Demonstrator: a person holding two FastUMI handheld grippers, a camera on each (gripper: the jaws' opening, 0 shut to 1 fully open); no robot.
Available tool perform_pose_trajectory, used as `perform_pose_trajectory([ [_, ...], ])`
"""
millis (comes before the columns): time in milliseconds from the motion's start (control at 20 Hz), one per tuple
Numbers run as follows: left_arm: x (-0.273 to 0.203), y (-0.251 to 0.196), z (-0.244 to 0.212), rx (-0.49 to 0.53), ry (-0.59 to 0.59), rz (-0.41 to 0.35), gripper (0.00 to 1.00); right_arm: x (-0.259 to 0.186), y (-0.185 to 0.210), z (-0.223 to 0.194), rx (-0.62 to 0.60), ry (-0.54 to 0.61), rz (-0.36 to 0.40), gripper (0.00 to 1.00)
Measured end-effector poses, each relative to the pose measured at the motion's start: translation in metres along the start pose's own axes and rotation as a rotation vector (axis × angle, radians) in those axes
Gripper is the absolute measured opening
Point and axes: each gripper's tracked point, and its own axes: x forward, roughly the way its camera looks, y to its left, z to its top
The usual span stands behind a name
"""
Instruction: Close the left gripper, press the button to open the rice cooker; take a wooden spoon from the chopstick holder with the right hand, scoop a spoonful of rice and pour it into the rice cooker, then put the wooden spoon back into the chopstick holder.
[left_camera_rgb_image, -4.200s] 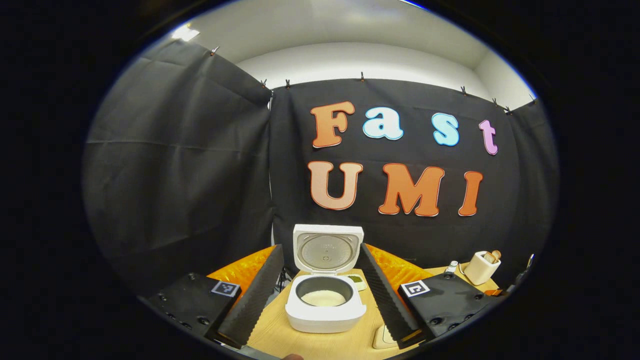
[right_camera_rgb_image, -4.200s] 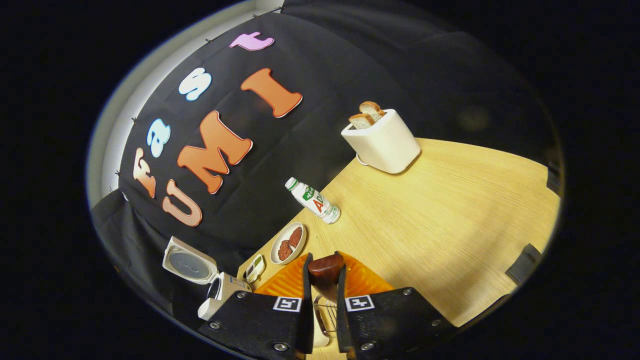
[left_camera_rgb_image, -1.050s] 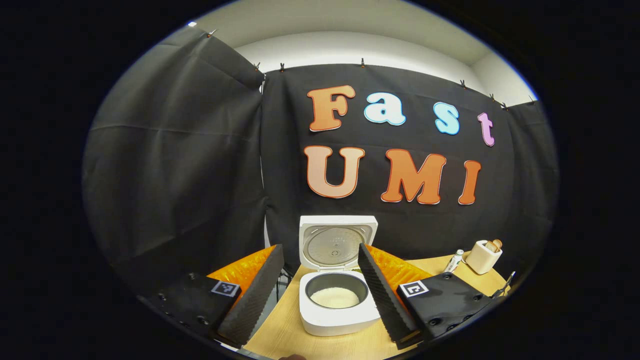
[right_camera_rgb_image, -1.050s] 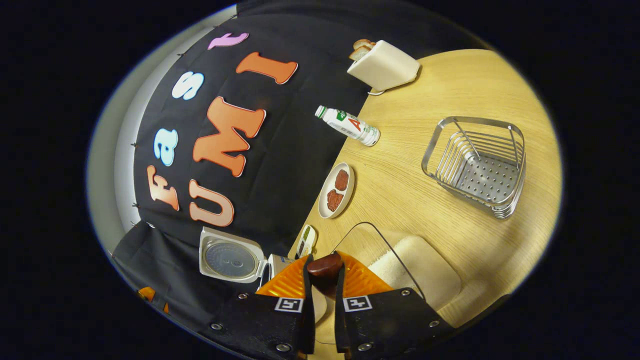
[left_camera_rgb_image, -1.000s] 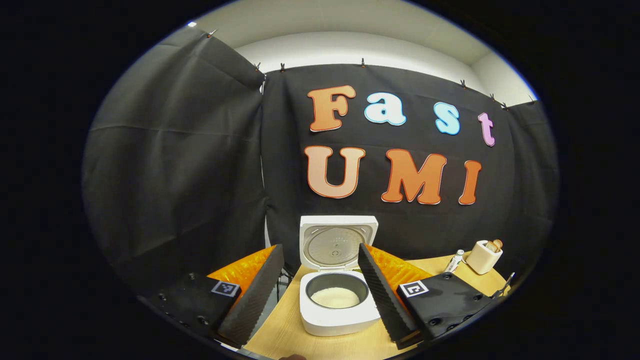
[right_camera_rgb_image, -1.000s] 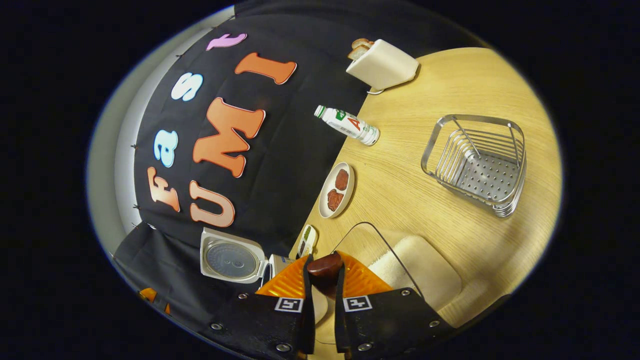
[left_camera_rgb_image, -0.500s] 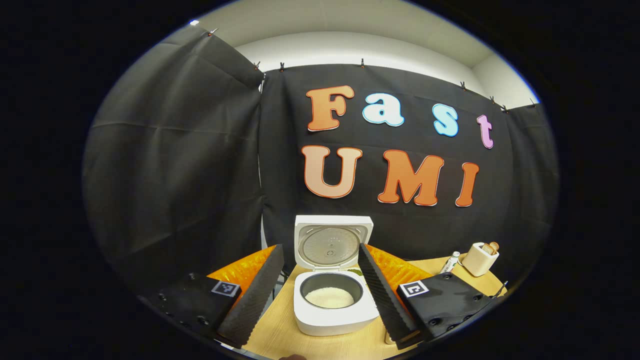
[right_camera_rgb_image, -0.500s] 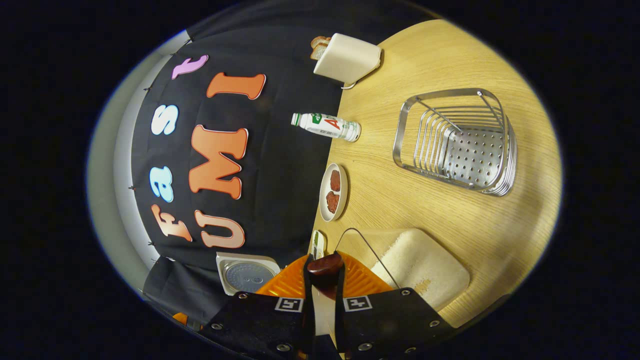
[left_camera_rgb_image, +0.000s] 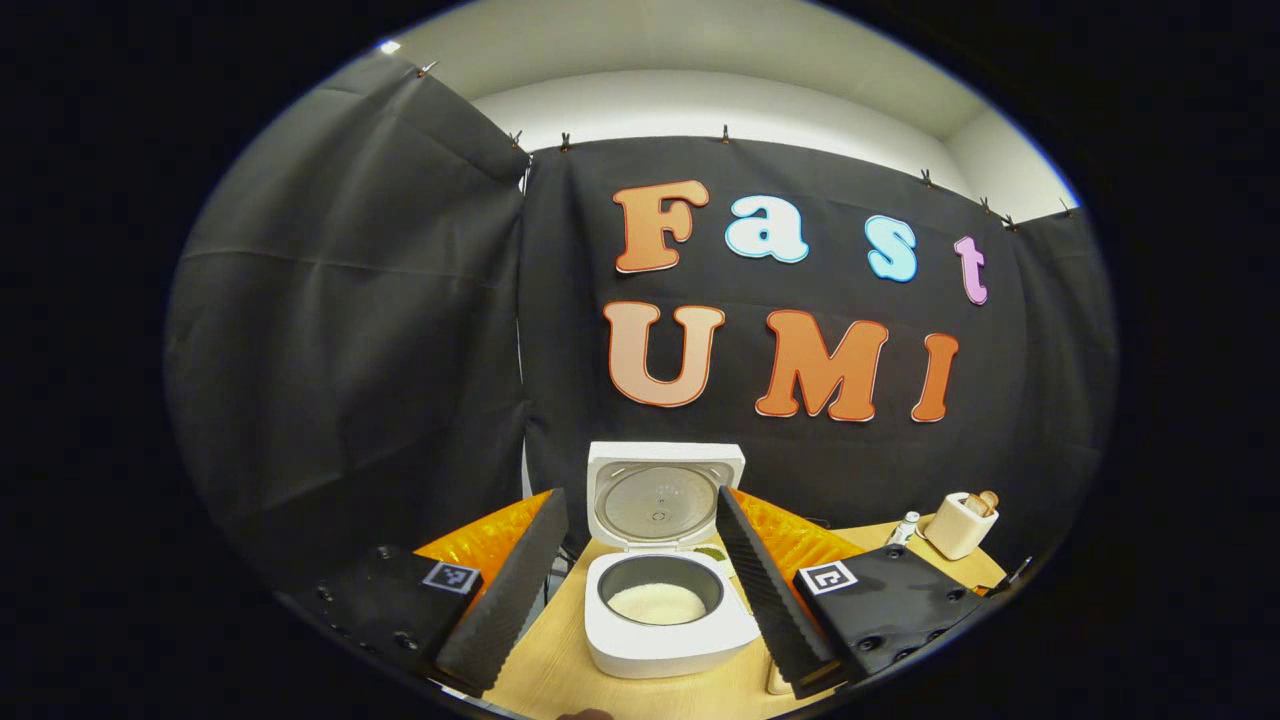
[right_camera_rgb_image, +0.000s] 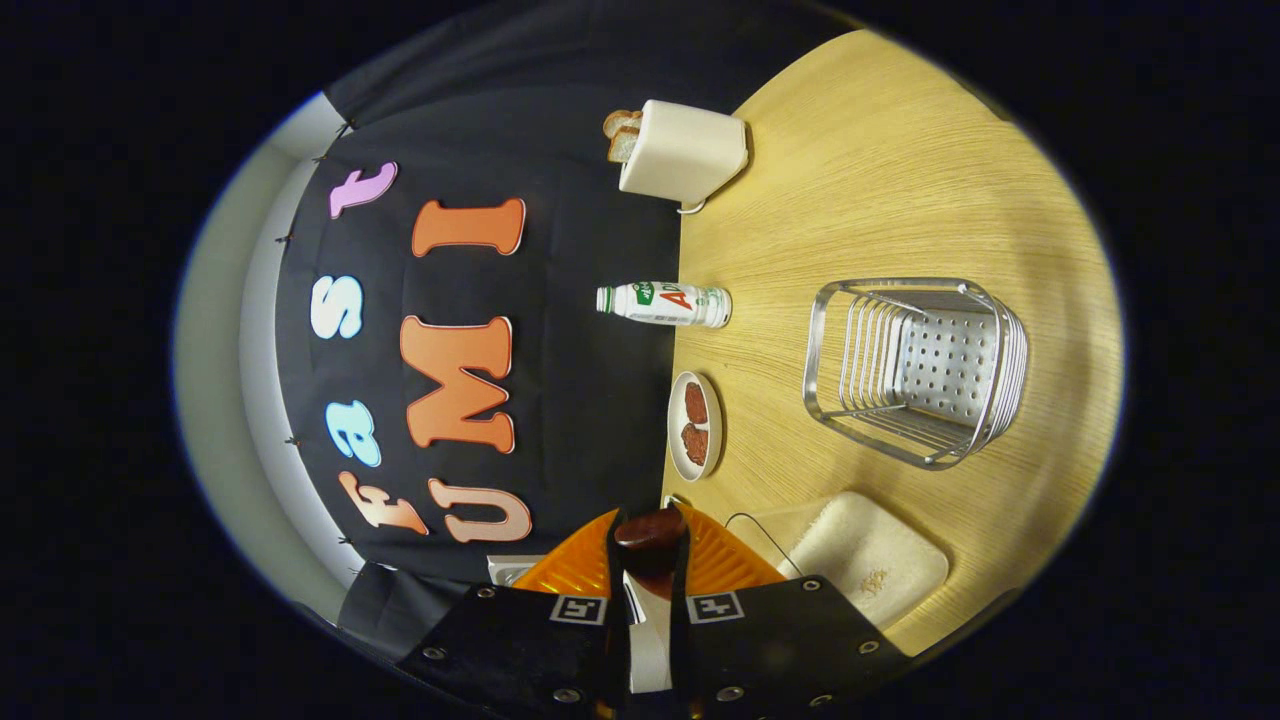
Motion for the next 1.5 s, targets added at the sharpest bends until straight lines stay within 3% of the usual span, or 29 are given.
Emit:
perform_pose_trajectory([
  [550, 0.000, 0.020, -0.004, -0.025, 0.007, 0.026, 1.00, 0.024, 0.076, -0.015, 0.031, 0.060, 0.059, 0.15],
  [950, -0.007, 0.041, -0.010, -0.047, 0.018, 0.051, 1.00, 0.056, 0.134, -0.057, 0.039, 0.146, 0.120, 0.15],
  [1500, -0.018, 0.057, -0.018, -0.051, 0.033, 0.035, 0.99, 0.109, 0.178, -0.134, -0.010, 0.224, 0.115, 0.15],
])
